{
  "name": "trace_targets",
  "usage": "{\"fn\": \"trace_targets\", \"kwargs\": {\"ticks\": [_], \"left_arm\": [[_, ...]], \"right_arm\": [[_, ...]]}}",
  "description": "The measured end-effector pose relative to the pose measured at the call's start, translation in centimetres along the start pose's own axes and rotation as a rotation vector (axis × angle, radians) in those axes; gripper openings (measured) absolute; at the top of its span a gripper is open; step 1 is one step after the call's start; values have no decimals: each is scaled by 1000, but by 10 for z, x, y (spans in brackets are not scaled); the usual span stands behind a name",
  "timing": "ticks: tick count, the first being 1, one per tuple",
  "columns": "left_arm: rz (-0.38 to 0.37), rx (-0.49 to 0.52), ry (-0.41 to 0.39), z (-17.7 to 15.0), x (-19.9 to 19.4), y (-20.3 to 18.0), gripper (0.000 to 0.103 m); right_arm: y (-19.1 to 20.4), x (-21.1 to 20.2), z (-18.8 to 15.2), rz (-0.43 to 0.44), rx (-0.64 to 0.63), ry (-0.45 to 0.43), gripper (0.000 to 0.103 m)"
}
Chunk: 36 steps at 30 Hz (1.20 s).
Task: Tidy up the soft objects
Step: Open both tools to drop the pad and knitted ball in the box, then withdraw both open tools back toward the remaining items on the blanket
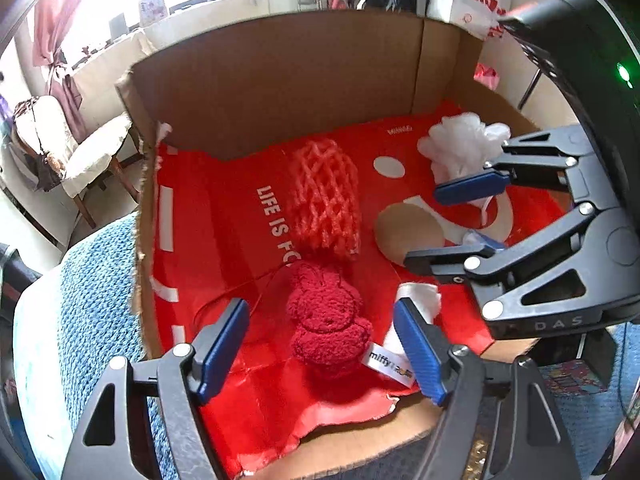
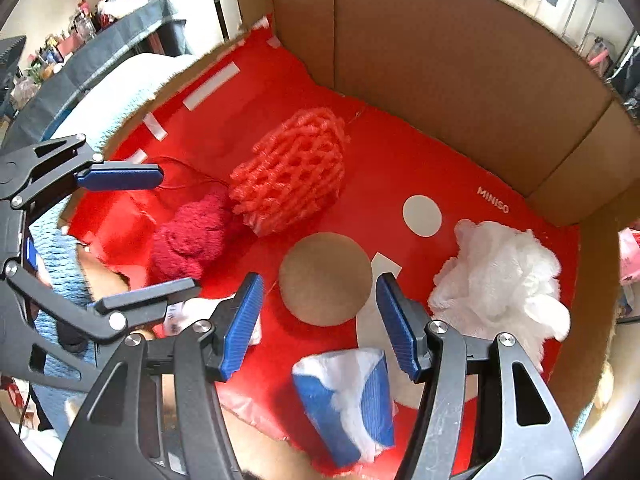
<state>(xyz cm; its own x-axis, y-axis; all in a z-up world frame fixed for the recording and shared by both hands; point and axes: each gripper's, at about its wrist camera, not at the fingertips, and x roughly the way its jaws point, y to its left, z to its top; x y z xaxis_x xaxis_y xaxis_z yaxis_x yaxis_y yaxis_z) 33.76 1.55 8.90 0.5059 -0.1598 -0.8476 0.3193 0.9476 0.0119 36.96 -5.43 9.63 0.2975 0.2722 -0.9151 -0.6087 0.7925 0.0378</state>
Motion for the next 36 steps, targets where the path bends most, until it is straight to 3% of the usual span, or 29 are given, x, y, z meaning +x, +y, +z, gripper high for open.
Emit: {"fn": "trace_targets", "kwargs": {"ticks": [12,23,36], "left_arm": [[7,-60,-149,-28,-85,6,95],[38,-125,-278,-59,-150,6,103],[35,-180,-420,-142,-201,-19,103]], "right_arm": [[-8,-86,-32,-19,80,-156,70],[-16,-170,-106,-131,162,-296,79],[1,-219,-220,-185,257,-425,90]]}}
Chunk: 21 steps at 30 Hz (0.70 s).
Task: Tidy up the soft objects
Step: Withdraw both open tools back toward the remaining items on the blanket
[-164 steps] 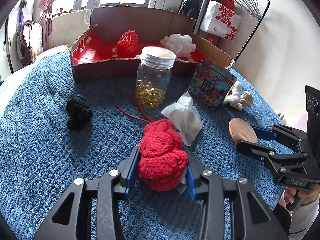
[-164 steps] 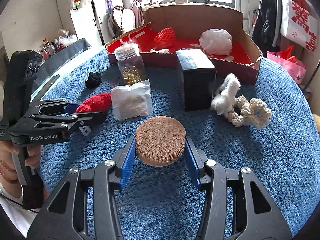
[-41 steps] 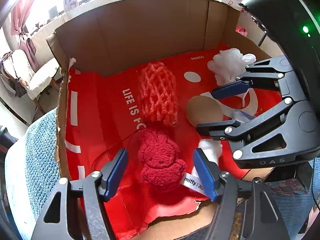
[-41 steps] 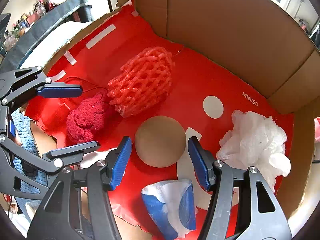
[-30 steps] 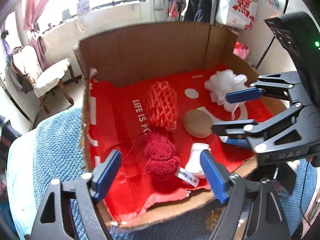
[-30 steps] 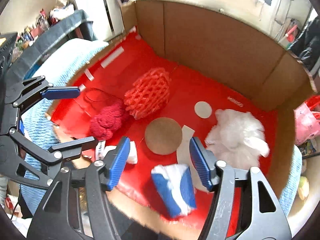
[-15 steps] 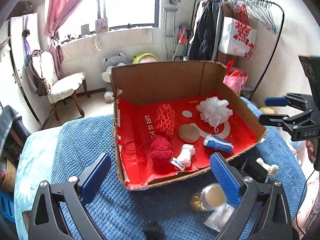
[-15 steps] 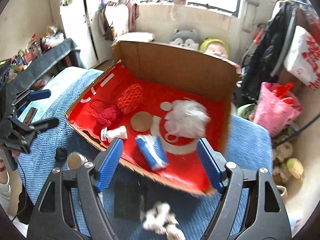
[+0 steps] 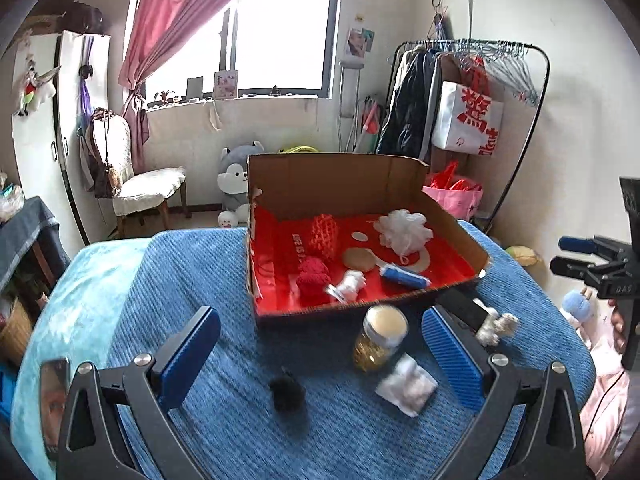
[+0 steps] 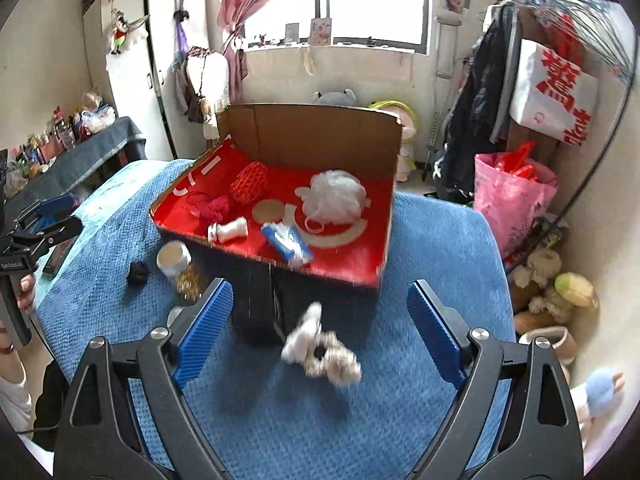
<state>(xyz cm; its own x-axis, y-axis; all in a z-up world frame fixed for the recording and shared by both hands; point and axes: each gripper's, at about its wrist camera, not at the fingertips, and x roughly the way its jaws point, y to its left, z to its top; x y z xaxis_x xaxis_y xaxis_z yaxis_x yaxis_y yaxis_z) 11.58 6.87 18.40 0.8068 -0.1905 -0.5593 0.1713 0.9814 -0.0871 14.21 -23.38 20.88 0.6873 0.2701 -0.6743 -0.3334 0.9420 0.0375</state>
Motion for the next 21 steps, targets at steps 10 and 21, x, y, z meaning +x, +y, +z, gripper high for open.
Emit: {"fn": "trace_targets", "kwargs": {"ticks": [10,21], "left_arm": [[-20,-30,-45,-57,-23,-23,103],[-55,2,-90,-97,-16,-62,103]], "right_arm": [[16,-14,-81,-44,64,-42,90],[49,-4,-132,-31,104,-106,90]]}}
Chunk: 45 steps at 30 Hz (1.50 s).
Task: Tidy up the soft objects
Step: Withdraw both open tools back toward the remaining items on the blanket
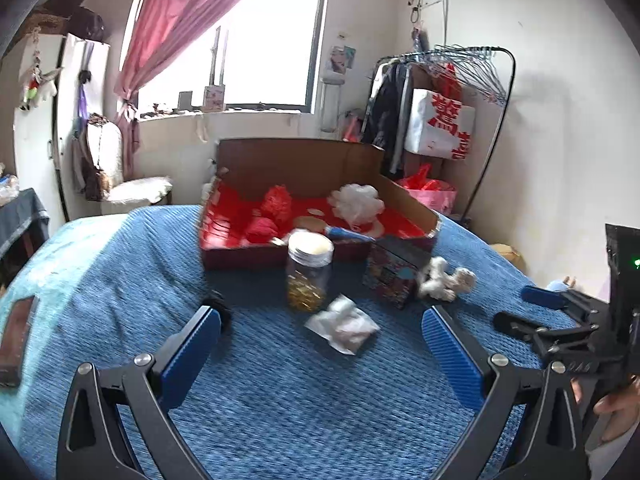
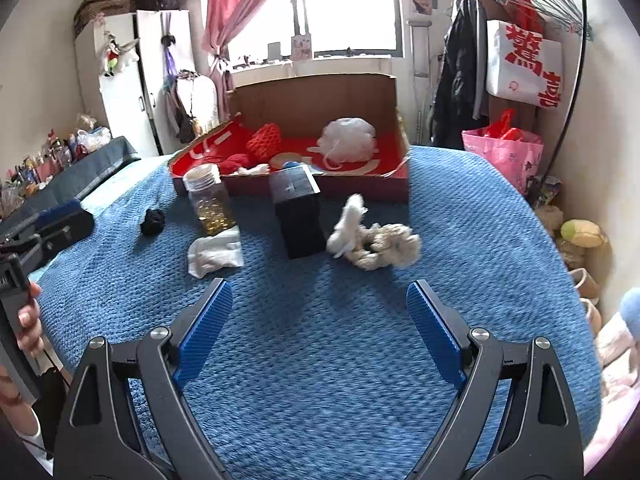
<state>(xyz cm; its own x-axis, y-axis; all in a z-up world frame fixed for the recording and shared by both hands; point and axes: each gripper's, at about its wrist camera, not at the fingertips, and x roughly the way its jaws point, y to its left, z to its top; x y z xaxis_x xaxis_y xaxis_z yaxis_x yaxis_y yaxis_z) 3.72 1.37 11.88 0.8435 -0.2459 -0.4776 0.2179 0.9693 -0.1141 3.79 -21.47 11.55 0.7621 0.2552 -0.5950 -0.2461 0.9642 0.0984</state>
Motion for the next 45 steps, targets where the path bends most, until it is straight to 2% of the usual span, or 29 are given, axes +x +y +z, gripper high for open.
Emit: {"fn": "trace_targets", "kwargs": {"ticks": [6,10,15,27,45], "left_arm": [[-20,-12,9,-20,16,-12,103],[-28,-14,30,-31,26,-17,103],[1,-19,47,-41,34,-17,103],[28,2,73,-49,42,-18,103],[23,-4,113,-50,53,-18,103]], "right_arm": [[8,9,-15,4,37,-26,90],[13,13,-24,-32,36,-58,90],[12,15,-31,-83,37,-80,90],[8,30,-42,-79,48,-33,90],[7,36,-44,-69,54,-9,90]]}}
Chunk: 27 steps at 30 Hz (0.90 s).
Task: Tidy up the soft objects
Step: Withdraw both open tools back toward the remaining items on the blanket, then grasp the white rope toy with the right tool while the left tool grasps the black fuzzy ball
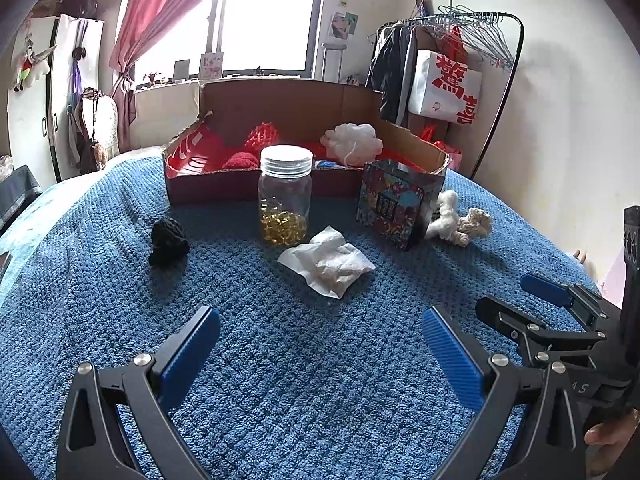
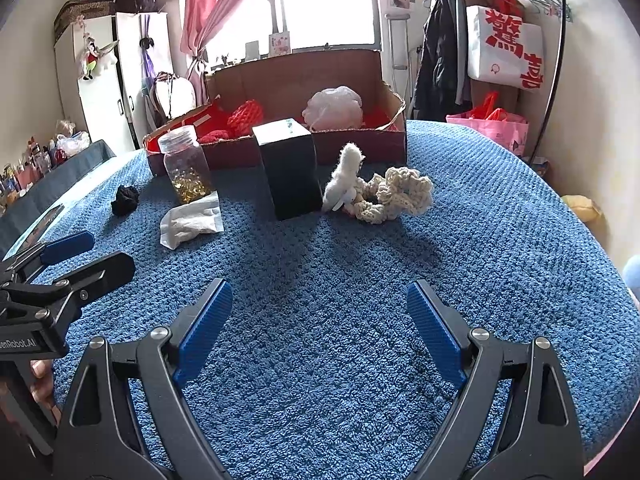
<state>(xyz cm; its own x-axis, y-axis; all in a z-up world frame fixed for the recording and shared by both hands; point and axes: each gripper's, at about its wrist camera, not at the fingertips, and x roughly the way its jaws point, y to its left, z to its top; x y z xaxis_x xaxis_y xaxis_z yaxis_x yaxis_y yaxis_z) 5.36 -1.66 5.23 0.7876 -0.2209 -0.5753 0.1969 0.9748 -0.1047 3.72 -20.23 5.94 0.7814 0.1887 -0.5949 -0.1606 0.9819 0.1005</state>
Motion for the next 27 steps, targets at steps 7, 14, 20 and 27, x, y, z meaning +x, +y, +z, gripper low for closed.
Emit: {"fn": "trace_targets", "kwargs": {"ticks": [7,14,20,27], "left_arm": [[-10,-21,33,10,4,9,103],[59,-18,42,28,11,28,103],[83,-40,89,46,25,53,103],[99,-86,161,62,48,83,103]], "right_arm": [[-5,7,4,35,18,57,90],[-24,14,20,35,56,97,90],[-48,32,43,41,86,147,90],[-71,59,65,37,52,204,89]]}}
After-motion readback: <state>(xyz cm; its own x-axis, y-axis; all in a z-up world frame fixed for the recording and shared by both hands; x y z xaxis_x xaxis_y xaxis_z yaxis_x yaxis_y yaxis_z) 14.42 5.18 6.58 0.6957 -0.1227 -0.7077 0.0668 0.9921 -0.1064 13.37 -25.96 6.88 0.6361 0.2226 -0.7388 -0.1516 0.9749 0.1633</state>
